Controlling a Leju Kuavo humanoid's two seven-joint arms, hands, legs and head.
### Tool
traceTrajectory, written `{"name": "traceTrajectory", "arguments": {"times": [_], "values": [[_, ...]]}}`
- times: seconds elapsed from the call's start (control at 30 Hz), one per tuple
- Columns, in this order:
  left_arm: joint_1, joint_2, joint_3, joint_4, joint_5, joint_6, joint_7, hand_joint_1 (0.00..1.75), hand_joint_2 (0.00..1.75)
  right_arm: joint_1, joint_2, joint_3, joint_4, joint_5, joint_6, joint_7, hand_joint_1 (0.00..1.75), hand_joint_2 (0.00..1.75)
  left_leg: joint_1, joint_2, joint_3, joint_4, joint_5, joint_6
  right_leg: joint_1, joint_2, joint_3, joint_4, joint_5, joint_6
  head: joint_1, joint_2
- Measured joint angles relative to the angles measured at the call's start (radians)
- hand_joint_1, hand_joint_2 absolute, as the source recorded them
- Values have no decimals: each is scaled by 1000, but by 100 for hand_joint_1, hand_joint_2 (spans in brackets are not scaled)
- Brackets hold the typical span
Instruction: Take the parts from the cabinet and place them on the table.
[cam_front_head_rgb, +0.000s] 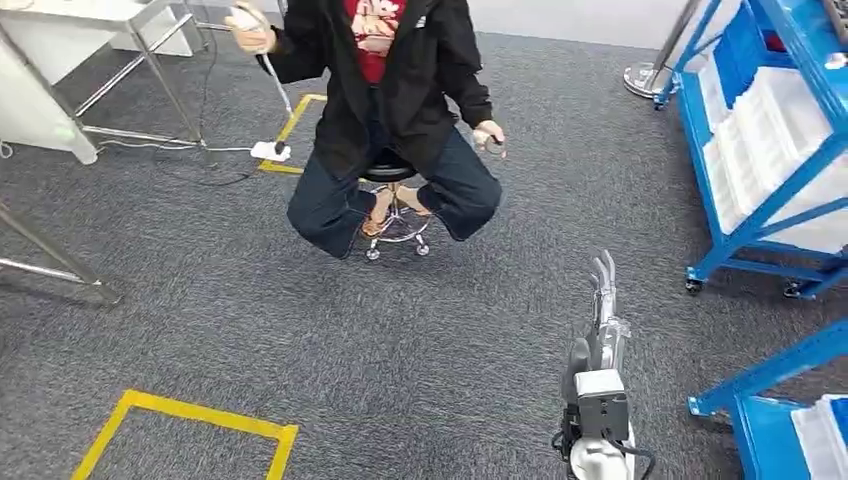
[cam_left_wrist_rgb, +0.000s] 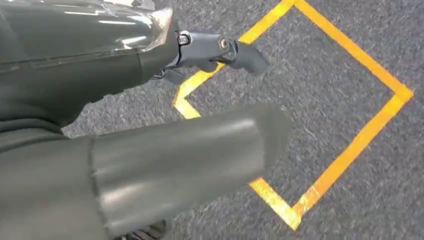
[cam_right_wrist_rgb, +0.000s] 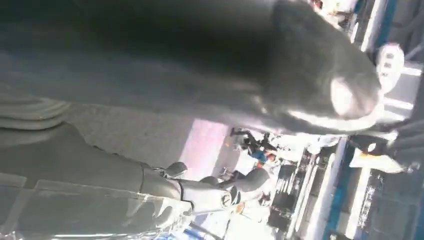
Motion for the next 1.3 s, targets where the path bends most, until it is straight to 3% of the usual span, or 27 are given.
{"name": "traceTrajectory", "arguments": {"times": [0.03,0.07,0.13,0.17,0.2,0.27,0.3,0.33,0.37,0.43,0.5,0.57,0.63,0.7,0.73,0.8,0.83,0.87,0.9,0.97,1.0,1.03,1.07,1.1,1.17,1.23,1.3], "values": [[0,0,0,0,0,0,0,0,0,-1,1,0,0,0,0,-1,0,0,1,-63,-11,30,-29,-1,3,10,-3,0,3,-6,-2,0],[1,-2,0,0,-2,0,0,0,0,-3,2,0,0,-1,0,-1,0,0,1,-101,-41,103,-77,0,6,19,-5,0,6,-16,-4,0],[5,0,4,0,0,0,0,0,0,-1,3,1,1,0,-1,-1,0,0,0,-121,-119,269,-152,1,14,44,-11,1,9,-22,-5,0],[6,1,5,0,0,0,0,0,0,0,3,0,3,0,-2,-1,0,0,0,-123,-144,316,-161,3,17,59,-12,1,9,-22,-6,0],[7,1,5,0,0,0,0,0,0,1,2,-1,5,0,-3,-1,0,0,0,-123,-144,311,-144,6,19,72,-13,1,11,-25,-5,0],[7,0,5,0,0,0,0,0,0,1,3,-1,5,0,-5,-1,0,0,0,-132,-80,178,-56,15,20,101,-12,4,12,-23,-5,0],[7,1,5,0,0,0,0,0,0,0,3,-1,5,0,-5,-1,0,0,0,-157,-33,84,-11,21,20,115,-11,6,13,-22,-5,0],[7,3,6,0,0,0,0,0,0,0,3,-1,6,0,-5,-1,0,0,1,-214,-6,27,-7,27,19,124,-13,8,13,-20,-5,0],[7,2,7,0,-1,0,0,0,0,-1,3,-1,6,-1,-5,0,0,0,3,-213,-3,9,-11,25,29,135,-19,12,15,-16,-4,0],[5,3,7,0,0,0,0,0,0,4,3,-1,6,-2,-5,0,0,0,-8,-192,-3,14,-10,28,20,156,-31,7,23,0,-5,0],[4,-1,7,0,0,0,0,0,0,10,2,-3,5,-2,-5,1,0,0,0,-161,2,-8,7,48,24,164,-39,10,27,14,-5,0],[4,1,7,0,0,1,0,0,0,10,2,-6,5,-5,-5,1,0,0,-6,-135,4,-13,13,58,25,68,-89,99,-22,5,4,0],[8,2,8,0,0,1,0,0,0,13,2,-6,5,-6,-5,1,0,0,-11,-100,1,-13,12,58,21,41,-171,271,-91,3,3,0],[9,1,8,0,0,1,0,0,0,19,2,-8,6,-7,-3,1,0,0,-12,-72,0,-13,12,58,18,37,-198,334,-102,16,3,0],[9,1,8,0,0,1,0,0,0,21,2,-9,6,-7,-3,1,0,0,-12,-59,0,-13,11,57,15,35,-172,293,-84,27,3,0],[8,0,8,0,0,0,0,0,0,22,1,-11,6,-7,-3,1,0,0,-12,-35,4,-12,8,52,9,5,-66,106,-23,47,3,0],[8,0,8,0,0,0,0,0,0,23,1,-12,5,-7,-3,1,0,0,-13,-24,8,-10,5,46,5,-45,-12,16,-4,50,3,0],[9,3,8,0,0,0,0,0,0,23,2,-13,5,-7,-3,1,0,0,-23,-16,10,-7,-3,35,17,-68,-8,4,-1,37,3,0],[8,3,8,0,0,1,-1,0,0,26,3,-13,3,-7,-3,0,0,0,-23,-5,12,-8,-5,30,17,-48,-10,5,2,23,-2,0],[6,2,8,0,0,0,-2,0,0,31,2,-16,3,-7,-3,0,0,0,-18,15,20,-10,-6,21,23,-25,-21,6,2,11,-3,0],[5,1,8,0,0,0,-3,0,0,32,2,-18,2,-7,-3,0,0,0,-13,18,20,-7,-12,11,14,-11,-11,2,7,1,-1,0],[4,3,8,0,0,0,-3,0,0,36,3,-19,-1,-7,-3,-1,0,0,-6,-47,12,16,-33,1,8,0,-14,1,10,-5,-4,0],[5,1,8,0,0,0,-3,0,0,35,3,-19,-3,-7,-3,-1,0,0,-5,-85,-6,60,-68,2,7,9,-15,1,13,-10,-5,0],[7,0,8,0,0,0,-3,0,0,34,3,-20,-3,-7,-2,-1,0,0,-5,-108,-40,135,-115,3,9,18,-18,1,15,-19,-5,0],[13,2,9,0,0,0,-3,0,0,37,6,-21,-2,-8,-1,-1,0,0,-5,-122,-120,300,-182,5,16,48,-22,2,17,-23,-5,0],[16,2,9,0,0,0,-3,0,0,41,6,-22,-2,-9,-1,0,0,0,-4,-123,-126,299,-149,9,18,77,-21,3,17,-23,-6,0],[16,2,9,0,0,-1,-3,0,0,45,6,-22,-3,-12,1,1,0,0,-1,-135,-55,146,-53,14,17,105,-18,7,17,-22,-6,0]]}}
